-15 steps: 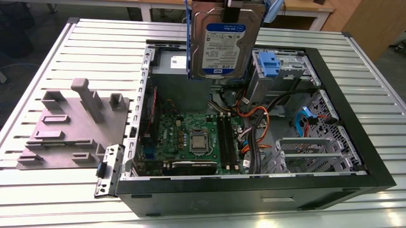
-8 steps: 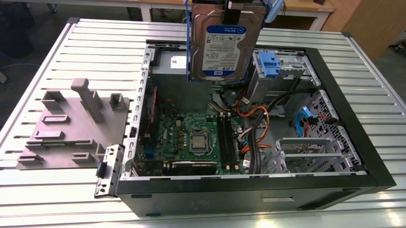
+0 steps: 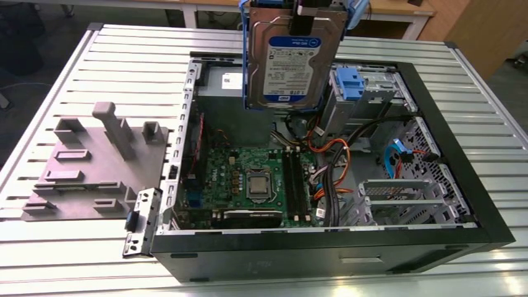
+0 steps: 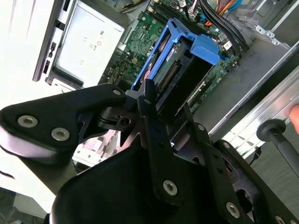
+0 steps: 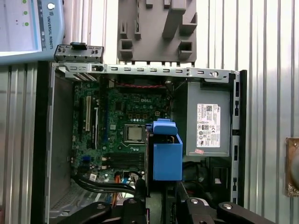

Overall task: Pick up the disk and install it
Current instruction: 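Pick up the disk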

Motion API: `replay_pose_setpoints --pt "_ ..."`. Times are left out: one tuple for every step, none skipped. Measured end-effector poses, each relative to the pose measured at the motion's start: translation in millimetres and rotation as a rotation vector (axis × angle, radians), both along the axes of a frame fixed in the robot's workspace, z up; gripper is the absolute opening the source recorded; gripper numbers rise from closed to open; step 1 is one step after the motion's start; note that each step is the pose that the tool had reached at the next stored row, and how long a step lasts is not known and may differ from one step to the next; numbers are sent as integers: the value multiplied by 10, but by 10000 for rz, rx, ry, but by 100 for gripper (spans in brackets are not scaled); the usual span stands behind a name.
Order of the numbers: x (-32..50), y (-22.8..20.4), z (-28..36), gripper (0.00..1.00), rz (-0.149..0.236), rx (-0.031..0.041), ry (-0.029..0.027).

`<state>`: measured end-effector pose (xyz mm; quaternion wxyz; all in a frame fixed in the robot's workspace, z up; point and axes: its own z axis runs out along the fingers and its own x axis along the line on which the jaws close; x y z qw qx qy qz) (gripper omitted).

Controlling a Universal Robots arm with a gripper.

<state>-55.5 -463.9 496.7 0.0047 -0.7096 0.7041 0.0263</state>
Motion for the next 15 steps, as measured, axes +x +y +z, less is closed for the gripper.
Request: replay_pose_setpoints --pt "0 -8 0 35 0 0 0" --pt "0 -16 -1 35 0 0 0" --pt "0 -25 -2 35 0 1 0" --pt "0 -34 -2 35 0 0 0" --pt "0 -43 -2 35 0 0 0" --pt "0 -53 -3 35 0 -1 1" --pt "0 -64 -3 35 0 -1 1" --pt "0 -75 -4 35 0 0 0" --pt "0 -85 -5 35 0 0 0" --pt "0 -95 -6 35 0 0 0" --pt "0 -105 -6 35 0 0 0" --pt "0 -115 -7 35 0 1 0" --pt "0 -124 -8 35 0 0 0" --pt "0 -134 -8 35 -1 0 0" --pt "0 -143 -9 35 0 0 0"
